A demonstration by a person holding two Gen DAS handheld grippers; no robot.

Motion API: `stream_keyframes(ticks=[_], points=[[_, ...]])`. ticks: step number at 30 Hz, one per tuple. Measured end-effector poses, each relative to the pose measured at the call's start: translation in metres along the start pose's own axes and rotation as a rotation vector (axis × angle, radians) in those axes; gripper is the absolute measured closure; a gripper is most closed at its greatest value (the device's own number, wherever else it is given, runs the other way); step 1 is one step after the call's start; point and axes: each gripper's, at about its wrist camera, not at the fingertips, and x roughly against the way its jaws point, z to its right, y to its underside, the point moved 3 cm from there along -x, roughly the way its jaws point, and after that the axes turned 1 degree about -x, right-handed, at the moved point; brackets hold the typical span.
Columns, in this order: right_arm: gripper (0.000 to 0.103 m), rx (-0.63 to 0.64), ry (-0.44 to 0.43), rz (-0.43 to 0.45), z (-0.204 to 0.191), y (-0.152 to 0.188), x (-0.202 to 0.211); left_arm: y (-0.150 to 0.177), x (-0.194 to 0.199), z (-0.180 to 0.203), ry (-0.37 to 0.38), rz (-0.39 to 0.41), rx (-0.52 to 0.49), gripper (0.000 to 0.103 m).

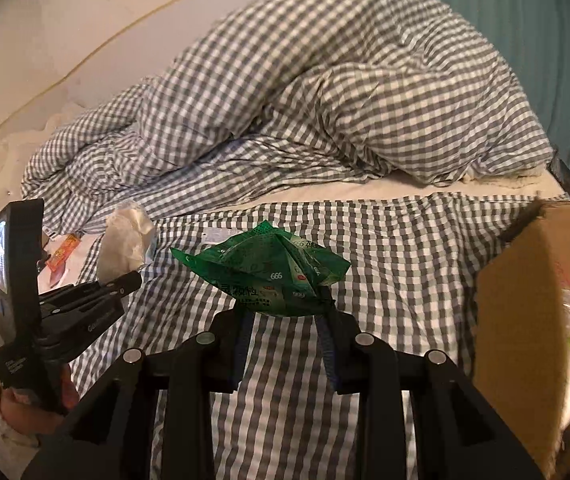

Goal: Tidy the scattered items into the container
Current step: 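Carry the white tissue and green packet into the box and release them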

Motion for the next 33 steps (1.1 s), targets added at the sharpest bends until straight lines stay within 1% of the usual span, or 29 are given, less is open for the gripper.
stream_keyframes(ticks=[6,11,16,20,25,28,33], points=[[0.073,0.014,0.005,0.04,-0.001,0.009,0.044,0.012,0.045,0.02,0.017,0.04,-0.03,0.092],[0.073,0.017,0.009,0.07,0.002,0.017,0.077,0.021,0.073,0.038,0.026,0.064,-0.045,0.092],[0.073,0.005,0.022,0.102,0.015,0.025,0.104,0.031,0.094,0.064,0.044,0.078,-0.08,0.092],[0.073,-0.021,0.042,0.122,0.037,0.033,0.125,0.035,0.108,0.092,0.06,0.093,-0.112,0.092],[0.073,-0.067,0.085,0.144,0.074,0.04,0.151,0.039,0.119,0.145,0.118,0.097,-0.175,0.091],[0.073,-0.097,0.119,0.152,0.102,0.046,0.166,0.041,0.122,0.187,0.165,0.091,-0.229,0.09],[0.073,-0.162,0.199,0.161,0.159,0.057,0.187,0.046,0.124,0.263,0.255,0.077,-0.322,0.09]])
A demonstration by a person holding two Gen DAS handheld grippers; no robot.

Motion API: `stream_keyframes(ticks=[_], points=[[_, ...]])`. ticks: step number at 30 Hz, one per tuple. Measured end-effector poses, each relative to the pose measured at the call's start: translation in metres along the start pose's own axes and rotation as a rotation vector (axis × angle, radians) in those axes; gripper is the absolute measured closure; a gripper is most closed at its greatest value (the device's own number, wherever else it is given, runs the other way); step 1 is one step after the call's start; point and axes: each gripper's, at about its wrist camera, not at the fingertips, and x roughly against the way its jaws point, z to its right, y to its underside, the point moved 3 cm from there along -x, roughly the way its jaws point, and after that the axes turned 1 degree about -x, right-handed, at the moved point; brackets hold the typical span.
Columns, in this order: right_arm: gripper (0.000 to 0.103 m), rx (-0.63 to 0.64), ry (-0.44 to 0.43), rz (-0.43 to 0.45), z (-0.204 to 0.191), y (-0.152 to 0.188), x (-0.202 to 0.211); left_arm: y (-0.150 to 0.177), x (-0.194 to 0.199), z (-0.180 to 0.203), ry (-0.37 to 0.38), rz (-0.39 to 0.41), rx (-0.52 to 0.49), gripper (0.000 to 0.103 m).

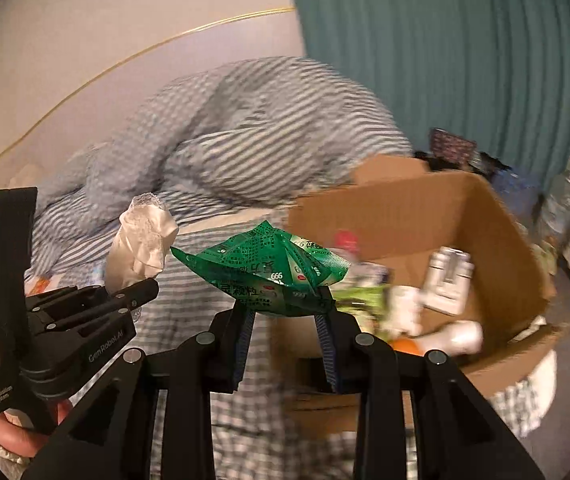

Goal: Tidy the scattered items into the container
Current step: 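Carry the white tissue and green packet into the box and release them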

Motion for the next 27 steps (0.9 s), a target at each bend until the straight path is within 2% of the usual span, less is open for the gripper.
stream_keyframes(ticks=[4,8,11,12,13,14,15,16,17,23,27], points=[[0.073,-0.057,0.08,-0.004,0.051,0.001,0.0,-0.015,-0.016,0.054,0.072,-0.016,-0.076,0.09],[0.073,-0.114,0.129,-0.035,0.092,0.001,-0.014,-0.021,-0.034,0.1,0.08,-0.036,-0.17,0.09],[0.073,-0.132,0.159,-0.063,0.111,0.003,-0.029,-0.021,-0.043,0.113,0.081,-0.048,-0.186,0.088],[0.073,-0.139,0.166,-0.07,0.116,0.004,-0.034,-0.022,-0.047,0.115,0.072,-0.053,-0.192,0.084],[0.072,-0.146,0.179,-0.076,0.119,0.005,-0.037,-0.022,-0.051,0.117,0.066,-0.058,-0.202,0.073],[0.062,-0.15,0.195,-0.08,0.122,0.004,-0.041,-0.021,-0.054,0.119,0.056,-0.062,-0.218,0.052],[0.034,-0.153,0.211,-0.086,0.126,0.005,-0.045,-0.02,-0.057,0.12,0.027,-0.059,-0.231,0.039],[0.022,-0.158,0.229,-0.086,0.128,0.005,-0.046,-0.02,-0.059,0.119,-0.009,-0.05,-0.235,0.018],[0.016,-0.17,0.253,-0.068,0.131,0.005,-0.045,-0.019,-0.059,0.119,-0.041,-0.034,-0.241,0.01],[0.016,-0.205,0.241,-0.063,0.137,0.007,-0.046,-0.021,-0.055,0.103,-0.048,-0.011,-0.211,0.008],[0.016,-0.201,0.235,-0.058,0.127,0.006,-0.041,-0.016,-0.047,0.08,-0.055,-0.012,-0.158,0.008]])
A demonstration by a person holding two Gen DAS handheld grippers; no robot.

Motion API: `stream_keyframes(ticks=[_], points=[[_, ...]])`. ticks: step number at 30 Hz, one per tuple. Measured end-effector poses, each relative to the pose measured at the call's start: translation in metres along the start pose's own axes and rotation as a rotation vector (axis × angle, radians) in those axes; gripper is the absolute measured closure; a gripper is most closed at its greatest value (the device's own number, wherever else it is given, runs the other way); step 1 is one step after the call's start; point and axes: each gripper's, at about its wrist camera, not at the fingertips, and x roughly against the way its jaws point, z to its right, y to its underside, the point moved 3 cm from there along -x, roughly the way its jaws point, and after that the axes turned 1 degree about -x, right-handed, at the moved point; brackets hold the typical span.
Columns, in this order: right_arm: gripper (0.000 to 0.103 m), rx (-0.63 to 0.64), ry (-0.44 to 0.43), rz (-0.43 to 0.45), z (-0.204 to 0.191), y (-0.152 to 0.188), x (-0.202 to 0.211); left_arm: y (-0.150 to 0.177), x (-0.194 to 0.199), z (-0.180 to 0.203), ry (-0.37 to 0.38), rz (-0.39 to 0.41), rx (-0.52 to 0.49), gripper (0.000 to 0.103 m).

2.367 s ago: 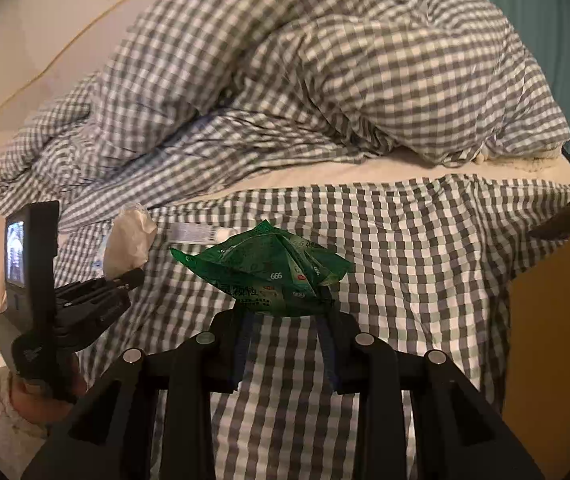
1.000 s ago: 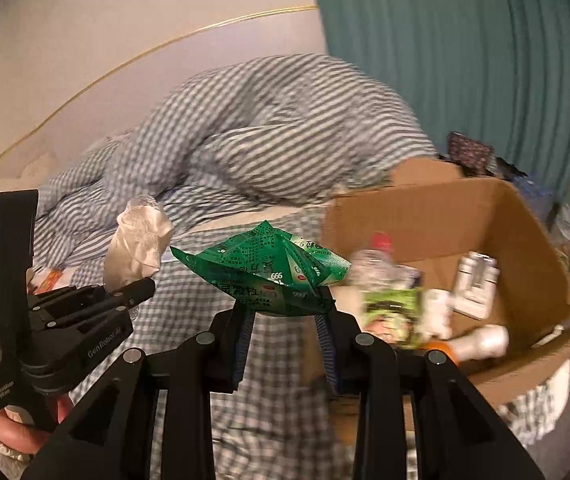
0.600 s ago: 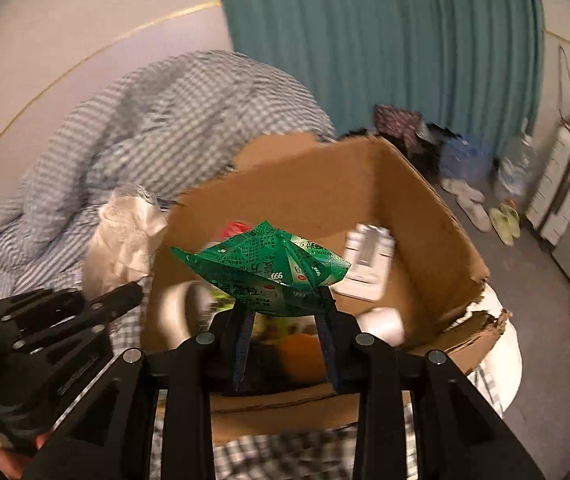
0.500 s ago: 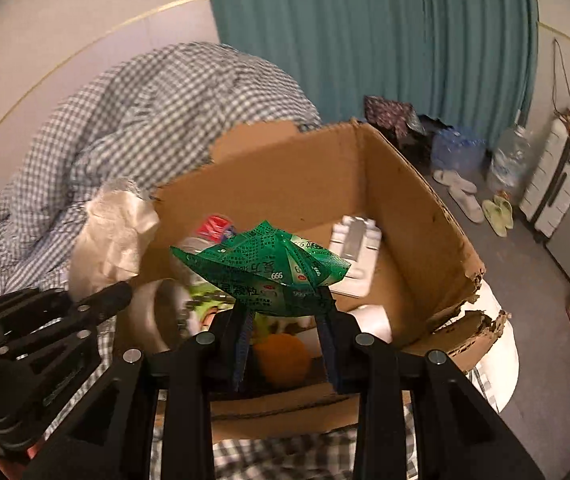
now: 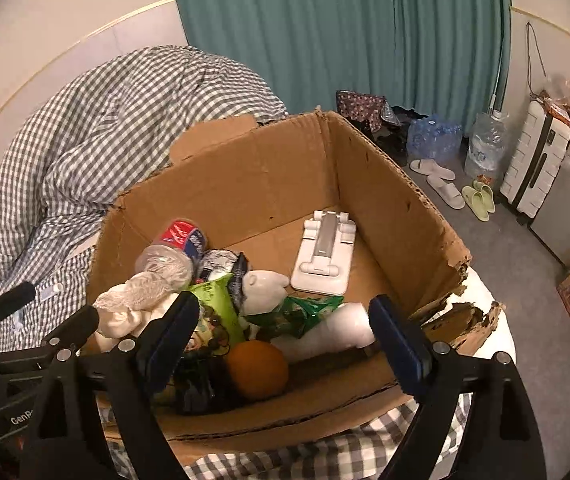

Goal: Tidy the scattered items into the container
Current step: 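Carry the white tissue and green packet into the box and release them, then move both grippers back over the remaining items on the bed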

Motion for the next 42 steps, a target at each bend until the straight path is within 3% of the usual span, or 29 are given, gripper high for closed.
stream_keyframes(ticks=[5,17,25,31,42], points=[[0.016,0.025,-0.044,0.023,-0.03,0.001,0.016,0.023,0.014,-0.045,-0.058,-0.013,0.059,0.008],[0.016,0.245,-0.203,0.062,-0.177,0.029,0.078,0.099,0.089,-0.203,-0.185,0.013,0.314,0.004],[0.016,0.383,-0.296,0.07,-0.27,0.068,0.1,0.148,0.133,-0.286,-0.259,0.057,0.448,0.0],[0.016,0.451,-0.336,0.05,-0.324,0.091,0.096,0.182,0.139,-0.33,-0.305,0.04,0.496,0.0],[0.016,0.545,-0.378,-0.007,-0.386,0.107,0.054,0.22,0.099,-0.405,-0.361,-0.055,0.617,0.0]])
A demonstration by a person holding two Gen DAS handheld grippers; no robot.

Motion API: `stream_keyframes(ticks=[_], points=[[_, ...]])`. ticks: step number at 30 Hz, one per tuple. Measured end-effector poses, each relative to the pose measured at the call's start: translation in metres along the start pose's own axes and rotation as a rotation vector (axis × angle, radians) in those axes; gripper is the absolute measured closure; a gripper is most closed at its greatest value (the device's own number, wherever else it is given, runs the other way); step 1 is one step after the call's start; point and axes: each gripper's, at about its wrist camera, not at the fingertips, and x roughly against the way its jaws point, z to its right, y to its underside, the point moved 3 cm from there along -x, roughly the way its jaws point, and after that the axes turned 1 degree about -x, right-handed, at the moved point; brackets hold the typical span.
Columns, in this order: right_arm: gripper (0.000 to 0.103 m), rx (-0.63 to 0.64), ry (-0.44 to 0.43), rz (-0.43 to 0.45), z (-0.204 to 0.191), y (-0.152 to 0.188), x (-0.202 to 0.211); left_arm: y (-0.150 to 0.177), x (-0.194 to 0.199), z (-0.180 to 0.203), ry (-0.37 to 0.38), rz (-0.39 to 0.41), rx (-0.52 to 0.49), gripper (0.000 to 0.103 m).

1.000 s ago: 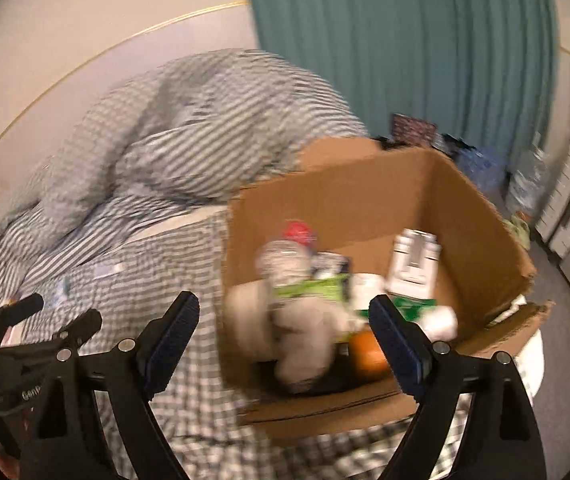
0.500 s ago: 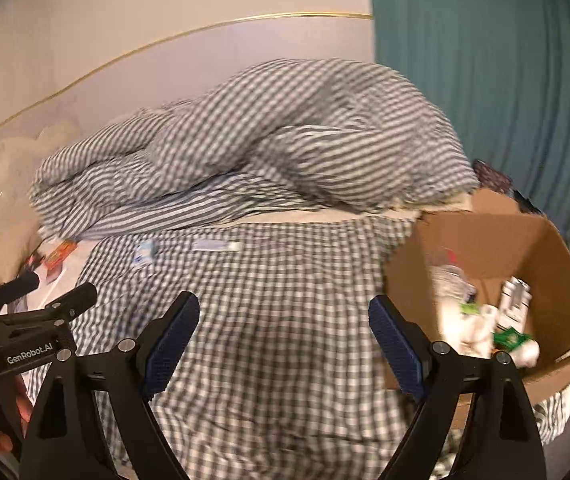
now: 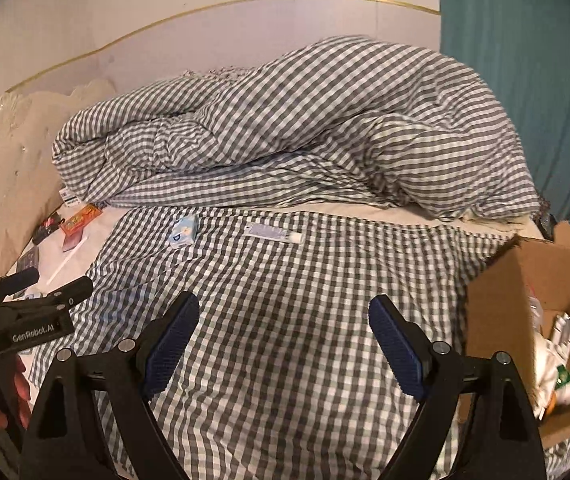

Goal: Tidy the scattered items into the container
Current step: 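Move both grippers back over the remaining items on the bed, then grasp the blue tissue pack with the left gripper while the right grasps the white toothpaste tube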

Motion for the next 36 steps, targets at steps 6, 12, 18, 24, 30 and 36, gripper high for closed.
stream_keyframes(ticks=[6,12,18,24,30,36], points=[[0.016,0.027,-0.006,-0.032,-0.001,-0.012,-0.04,-0.012,-0.042,-0.008,-0.011,-0.036,0.035,0.0],[0.016,0.067,-0.013,-0.065,-0.004,-0.034,-0.088,-0.03,-0.093,0.002,-0.01,-0.076,0.034,0.0],[0.016,0.121,-0.019,-0.104,-0.008,-0.05,-0.145,-0.055,-0.145,0.018,-0.029,-0.088,0.005,0.0],[0.017,0.2,-0.016,-0.169,-0.017,-0.05,-0.213,-0.071,-0.198,0.027,-0.004,-0.122,0.011,0.0],[0.017,0.206,-0.031,-0.239,-0.011,-0.049,-0.276,-0.068,-0.252,0.026,-0.017,-0.174,0.028,0.0],[0.017,0.174,-0.016,-0.279,0.0,-0.047,-0.321,-0.067,-0.286,0.016,-0.054,-0.188,0.077,0.0]])
